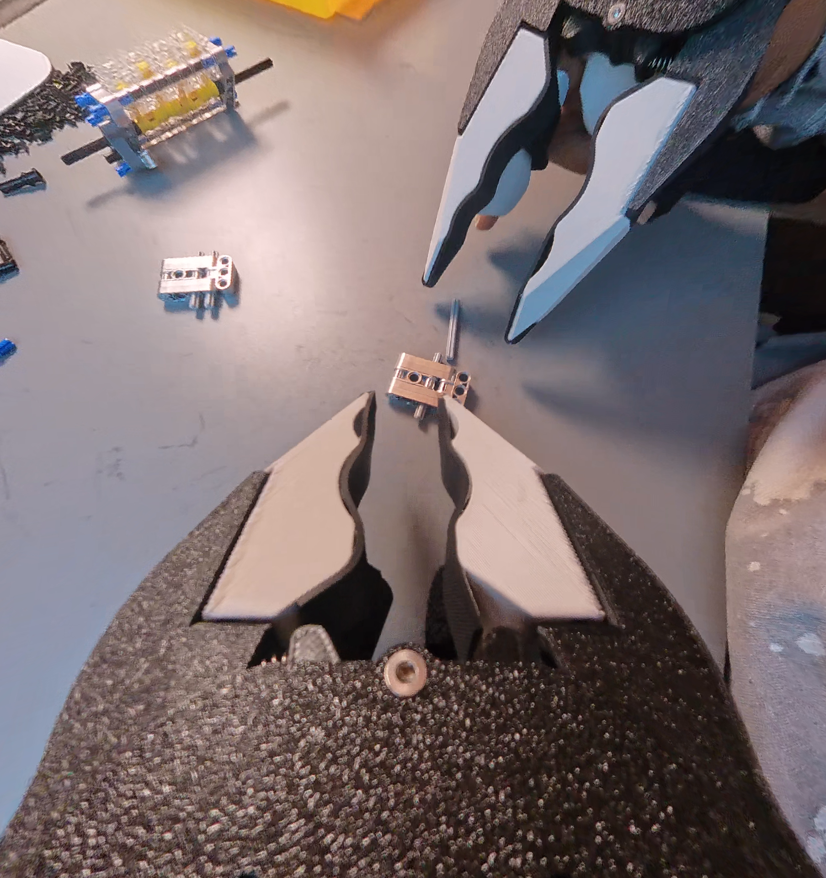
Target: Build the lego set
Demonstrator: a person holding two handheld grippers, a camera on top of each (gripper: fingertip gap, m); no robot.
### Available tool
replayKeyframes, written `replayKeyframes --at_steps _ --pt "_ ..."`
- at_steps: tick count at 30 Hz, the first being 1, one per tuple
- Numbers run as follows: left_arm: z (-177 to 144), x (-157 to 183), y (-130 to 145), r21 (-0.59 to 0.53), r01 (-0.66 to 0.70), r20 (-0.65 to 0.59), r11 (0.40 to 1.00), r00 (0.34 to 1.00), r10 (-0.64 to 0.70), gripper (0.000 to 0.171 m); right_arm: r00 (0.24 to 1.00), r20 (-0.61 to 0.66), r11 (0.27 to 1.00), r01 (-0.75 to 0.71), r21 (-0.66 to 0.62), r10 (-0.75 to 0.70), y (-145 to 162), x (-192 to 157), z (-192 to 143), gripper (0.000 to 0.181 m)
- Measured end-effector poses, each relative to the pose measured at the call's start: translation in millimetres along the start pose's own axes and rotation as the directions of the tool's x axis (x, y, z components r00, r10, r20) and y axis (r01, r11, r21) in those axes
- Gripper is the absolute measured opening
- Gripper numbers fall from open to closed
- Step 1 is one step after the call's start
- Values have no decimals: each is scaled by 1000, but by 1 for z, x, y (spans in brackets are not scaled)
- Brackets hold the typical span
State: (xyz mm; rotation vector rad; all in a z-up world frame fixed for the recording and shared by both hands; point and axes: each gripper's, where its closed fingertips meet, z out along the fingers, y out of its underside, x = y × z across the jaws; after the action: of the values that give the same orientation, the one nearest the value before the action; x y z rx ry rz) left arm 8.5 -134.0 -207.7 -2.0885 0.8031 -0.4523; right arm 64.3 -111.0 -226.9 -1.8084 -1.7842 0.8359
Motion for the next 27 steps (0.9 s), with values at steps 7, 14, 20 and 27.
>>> replayKeyframes --at_steps 7,14,20,27 --pt "16 9 6 -75 -22 -113 997 993 13 72 941 97 931 336 -143 -324 10 9 0 46" --pt "39 11 11 -150 -107 -121 983 989 89 61 910 195 918 388 -87 -366 10 5 4 26" --pt "39 9 10 -168 -119 -128 979 987 98 49 910 166 920 390 -35 -379 9 8 5 10" --pt "40 10 9 -188 -126 -132 974 986 102 40 901 149 912 409 24 -408 9 8 5 2"
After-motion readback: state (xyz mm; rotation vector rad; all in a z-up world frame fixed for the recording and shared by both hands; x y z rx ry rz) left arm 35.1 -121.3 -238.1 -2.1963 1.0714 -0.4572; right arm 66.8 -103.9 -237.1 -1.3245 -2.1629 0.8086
